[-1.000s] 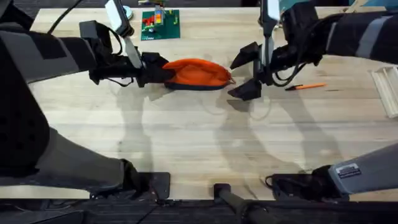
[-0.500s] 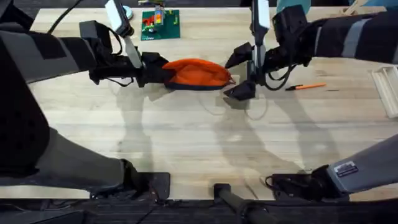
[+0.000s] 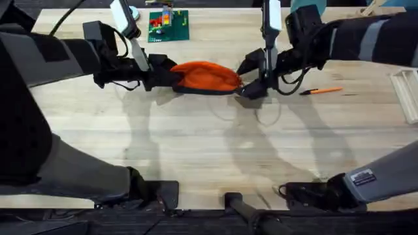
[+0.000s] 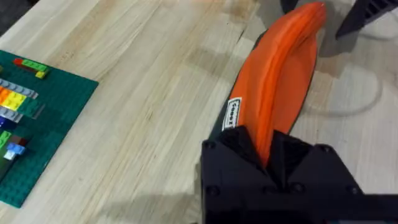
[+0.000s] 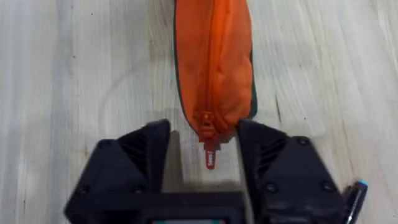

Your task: Unzip the bag, pick up the pens from the table one at a time and place them inside, then zip the bag closed.

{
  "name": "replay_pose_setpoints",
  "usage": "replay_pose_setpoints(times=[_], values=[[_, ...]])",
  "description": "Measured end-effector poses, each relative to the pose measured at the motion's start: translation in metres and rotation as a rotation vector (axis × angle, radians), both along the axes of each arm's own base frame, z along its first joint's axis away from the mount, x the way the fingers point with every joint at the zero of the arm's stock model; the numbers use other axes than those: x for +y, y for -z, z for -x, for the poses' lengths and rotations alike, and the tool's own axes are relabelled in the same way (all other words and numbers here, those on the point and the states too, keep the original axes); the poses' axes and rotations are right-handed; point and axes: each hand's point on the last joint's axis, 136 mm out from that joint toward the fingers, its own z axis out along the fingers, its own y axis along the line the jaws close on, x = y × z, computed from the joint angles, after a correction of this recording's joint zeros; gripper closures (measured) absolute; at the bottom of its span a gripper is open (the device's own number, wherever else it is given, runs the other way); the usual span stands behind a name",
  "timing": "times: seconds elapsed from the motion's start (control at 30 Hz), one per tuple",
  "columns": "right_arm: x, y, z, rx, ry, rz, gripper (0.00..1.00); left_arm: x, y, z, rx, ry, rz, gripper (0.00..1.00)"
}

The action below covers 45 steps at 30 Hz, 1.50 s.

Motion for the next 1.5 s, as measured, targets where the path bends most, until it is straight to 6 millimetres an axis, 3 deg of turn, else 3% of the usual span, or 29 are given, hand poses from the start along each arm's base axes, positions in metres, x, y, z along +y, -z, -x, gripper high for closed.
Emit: replay_pose_setpoints(times=[0.63, 1.37, 1.5], values=[[-0.008, 0.0, -0.005, 0.077, 0.095, -0.012, 0.951, 0.001, 0.0, -0.001, -0.007, -0.001, -0.004, 0.959], [-0.011, -0.003, -0.008, 0.175, 0.192, -0.029, 0.968, 0.001, 0.0, -0.001, -0.007, -0.001, -0.004, 0.959], [-0.012, -0.013, -0.007, 0.163, 0.201, -0.033, 0.97, 0.001, 0.0, -0.001, -0.007, -0.001, -0.004, 0.959]])
